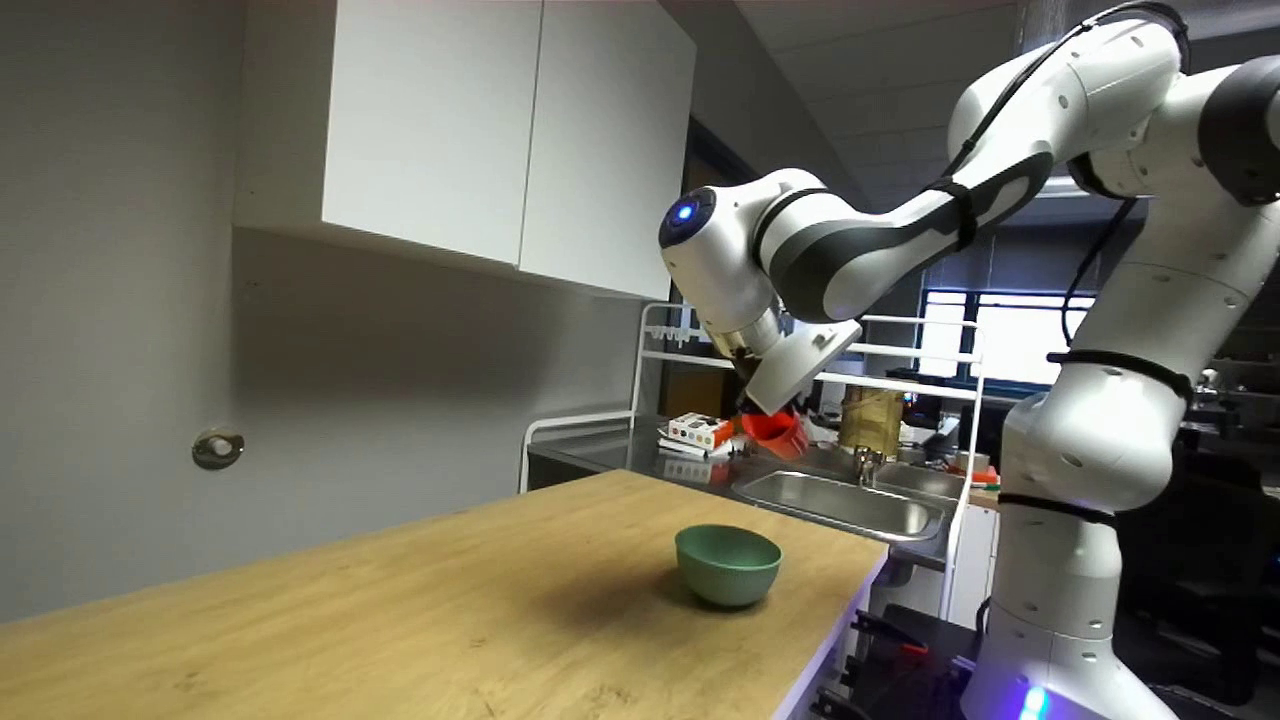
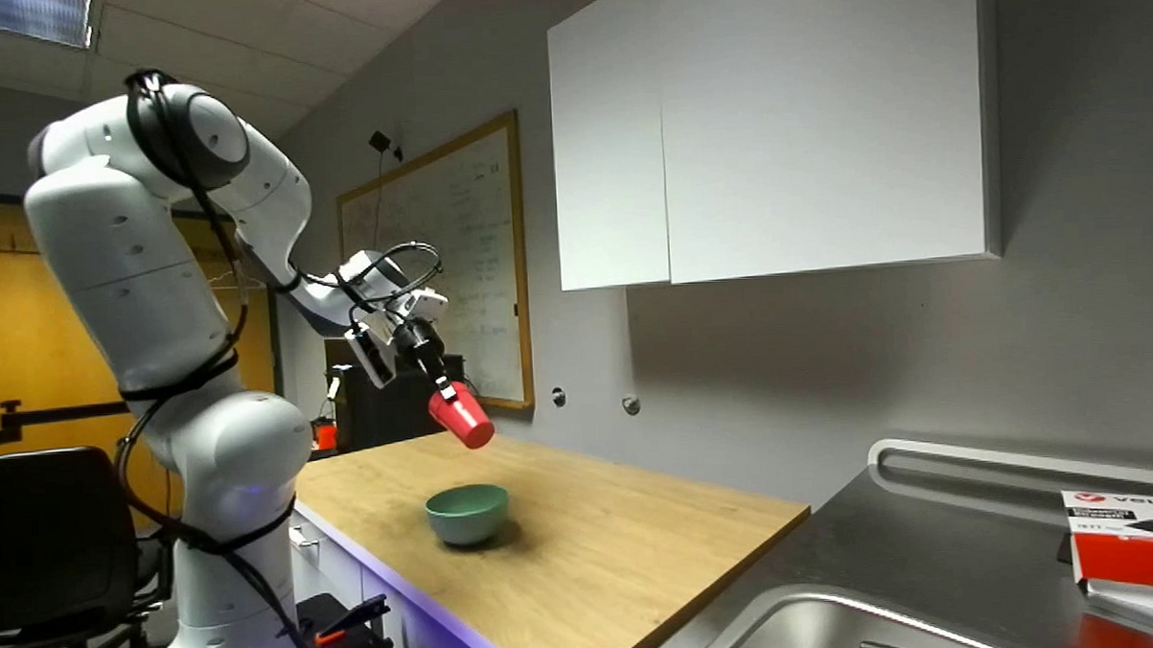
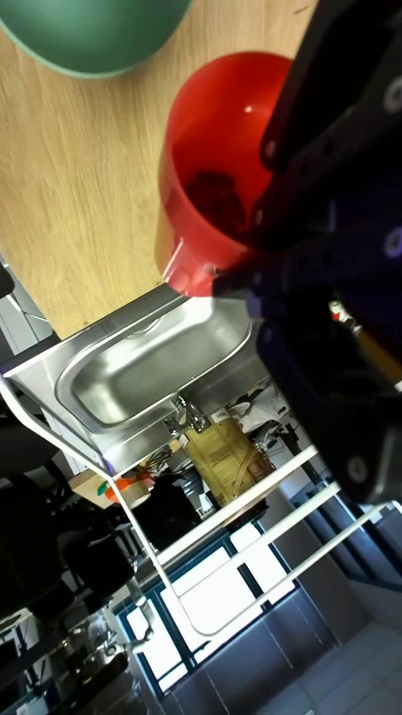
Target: Pour the contents in the orange cup into the green bowl
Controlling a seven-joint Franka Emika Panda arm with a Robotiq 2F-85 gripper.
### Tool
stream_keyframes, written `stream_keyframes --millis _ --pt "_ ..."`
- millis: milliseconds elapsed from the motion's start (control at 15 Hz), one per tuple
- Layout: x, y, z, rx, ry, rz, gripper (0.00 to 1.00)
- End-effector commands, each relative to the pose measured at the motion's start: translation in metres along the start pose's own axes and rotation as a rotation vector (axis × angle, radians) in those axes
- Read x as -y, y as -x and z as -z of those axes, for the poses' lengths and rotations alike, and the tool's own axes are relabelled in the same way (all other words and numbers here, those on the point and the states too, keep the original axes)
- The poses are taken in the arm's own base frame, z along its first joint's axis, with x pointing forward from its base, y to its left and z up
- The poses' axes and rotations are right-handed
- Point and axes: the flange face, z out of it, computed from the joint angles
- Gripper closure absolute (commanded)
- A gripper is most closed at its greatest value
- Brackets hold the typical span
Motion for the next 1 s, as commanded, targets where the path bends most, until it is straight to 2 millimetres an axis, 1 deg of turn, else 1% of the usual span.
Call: stream_keyframes --millis 0,200,400,533,667,933 --pt "0.041 -0.023 0.002 0.012 0.066 -0.005 0.98" --pt "0.067 -0.033 -0.013 -0.008 0.156 -0.065 0.98" --pt "0.084 -0.033 -0.017 -0.035 0.255 -0.132 0.98" --pt "0.091 -0.027 -0.016 -0.032 0.316 -0.160 0.98" --pt "0.097 -0.018 -0.008 -0.036 0.371 -0.170 0.98" --pt "0.100 0.004 0.004 -0.042 0.469 -0.174 0.98"
